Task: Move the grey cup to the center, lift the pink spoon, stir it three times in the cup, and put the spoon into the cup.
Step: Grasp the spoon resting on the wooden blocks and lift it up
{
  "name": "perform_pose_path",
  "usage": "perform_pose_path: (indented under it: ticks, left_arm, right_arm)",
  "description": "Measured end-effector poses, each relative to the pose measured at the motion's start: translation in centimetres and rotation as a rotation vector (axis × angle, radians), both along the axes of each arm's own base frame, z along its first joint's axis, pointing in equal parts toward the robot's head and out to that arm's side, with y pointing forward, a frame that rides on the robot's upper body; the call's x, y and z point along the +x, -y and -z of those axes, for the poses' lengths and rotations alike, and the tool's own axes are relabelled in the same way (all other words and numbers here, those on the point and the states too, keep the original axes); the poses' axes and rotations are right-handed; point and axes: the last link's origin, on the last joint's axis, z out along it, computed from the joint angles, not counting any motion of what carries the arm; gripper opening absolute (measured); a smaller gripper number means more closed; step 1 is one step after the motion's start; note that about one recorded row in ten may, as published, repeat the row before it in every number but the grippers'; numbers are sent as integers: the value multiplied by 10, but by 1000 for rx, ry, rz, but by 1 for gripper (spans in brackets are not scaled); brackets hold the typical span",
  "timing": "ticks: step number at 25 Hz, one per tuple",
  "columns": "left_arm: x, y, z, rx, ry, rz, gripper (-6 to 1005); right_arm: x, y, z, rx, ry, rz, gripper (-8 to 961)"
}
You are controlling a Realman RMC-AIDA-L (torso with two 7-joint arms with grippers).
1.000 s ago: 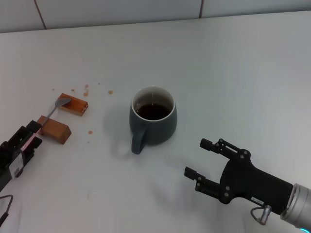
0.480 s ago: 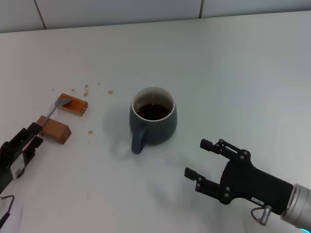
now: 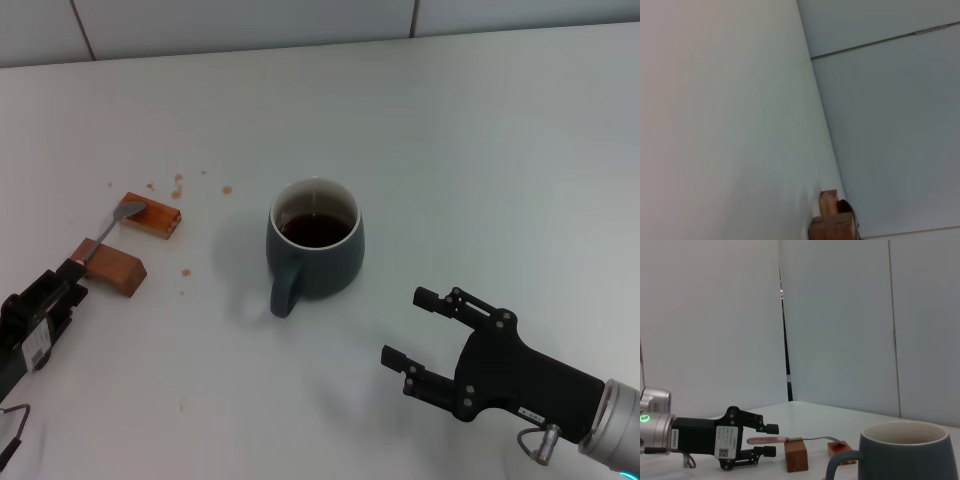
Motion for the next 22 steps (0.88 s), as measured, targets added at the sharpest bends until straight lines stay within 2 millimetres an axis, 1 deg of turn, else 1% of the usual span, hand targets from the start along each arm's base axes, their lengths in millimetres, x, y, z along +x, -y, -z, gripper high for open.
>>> perform_pose_path:
  ticks: [3, 10, 22]
  left_arm:
    - [1, 0, 0, 2, 1, 3, 507]
    - [1, 0, -1, 4, 3, 7, 410]
    - [1, -3, -1, 6, 2, 6, 416]
  right_arm:
    - [0, 0, 0, 0, 0, 1, 754]
    - [0, 2, 1, -9, 3, -3, 754]
    - [0, 2, 1, -11, 2, -4, 754]
